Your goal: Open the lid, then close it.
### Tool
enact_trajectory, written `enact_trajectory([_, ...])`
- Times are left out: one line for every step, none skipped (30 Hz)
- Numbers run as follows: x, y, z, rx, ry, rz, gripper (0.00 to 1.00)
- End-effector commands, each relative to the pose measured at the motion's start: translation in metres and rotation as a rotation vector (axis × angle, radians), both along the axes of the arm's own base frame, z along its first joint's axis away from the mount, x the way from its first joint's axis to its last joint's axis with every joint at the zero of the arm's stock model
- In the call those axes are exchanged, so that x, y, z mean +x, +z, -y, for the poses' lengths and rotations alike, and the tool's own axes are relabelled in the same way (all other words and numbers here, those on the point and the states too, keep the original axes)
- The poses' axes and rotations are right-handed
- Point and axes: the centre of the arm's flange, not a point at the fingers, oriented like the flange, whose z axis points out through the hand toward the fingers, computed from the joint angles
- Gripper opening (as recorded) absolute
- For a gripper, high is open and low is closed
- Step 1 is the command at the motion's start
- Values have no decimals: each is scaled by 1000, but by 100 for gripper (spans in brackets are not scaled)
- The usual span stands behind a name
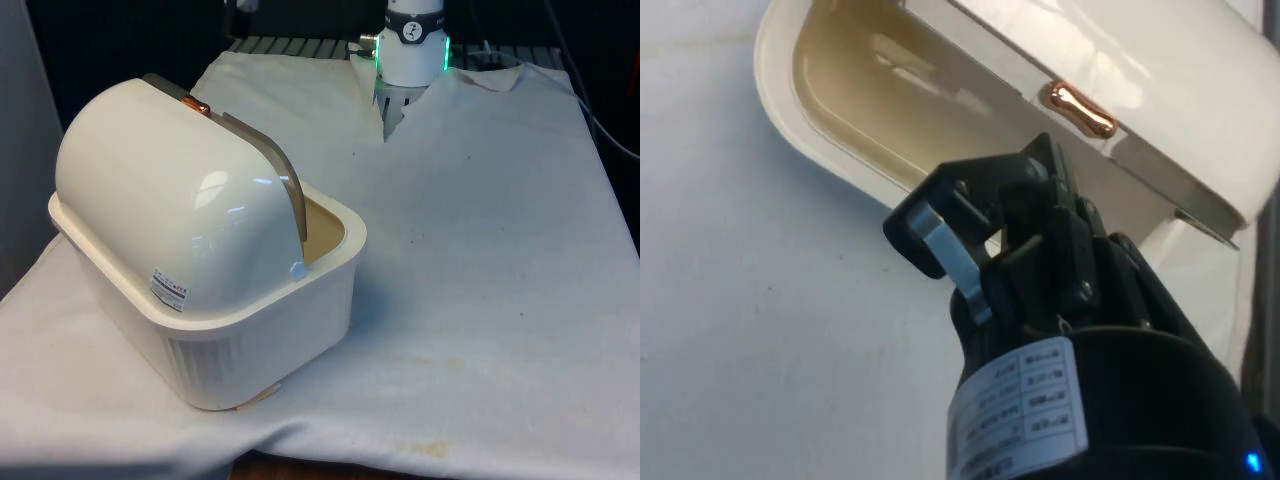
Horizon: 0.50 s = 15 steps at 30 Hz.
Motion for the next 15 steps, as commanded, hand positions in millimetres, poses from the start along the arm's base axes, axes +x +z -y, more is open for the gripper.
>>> enact_trajectory([2, -2, -1, 24, 7, -11, 0])
enact_trajectory([1, -1, 0, 6, 1, -1, 0])
enact_trajectory([3, -3, 0, 28, 9, -12, 0])
enact_trajectory([5, -5, -1, 34, 10, -14, 0])
enact_trajectory([7, -7, 1, 45, 11, -17, 0])
enact_trajectory([9, -9, 2, 50, 11, -20, 0])
enact_trajectory([10, -10, 3, 55, 13, -21, 0])
enact_trajectory([12, -11, 3, 60, 13, -24, 0])
enact_trajectory([13, -13, 4, 63, 15, -26, 0])
enact_trajectory([15, -15, 6, 74, 16, -32, 0])
enact_trajectory([16, -17, 7, 78, 16, -37, 0])
enact_trajectory([16, -16, 7, 61, 12, -28, 0])
enact_trajectory([17, -18, 8, 82, 17, -40, 0])
enact_trajectory([18, -19, 9, 86, 18, -42, 0])
enact_trajectory([19, -20, 11, 91, 18, -48, 0])
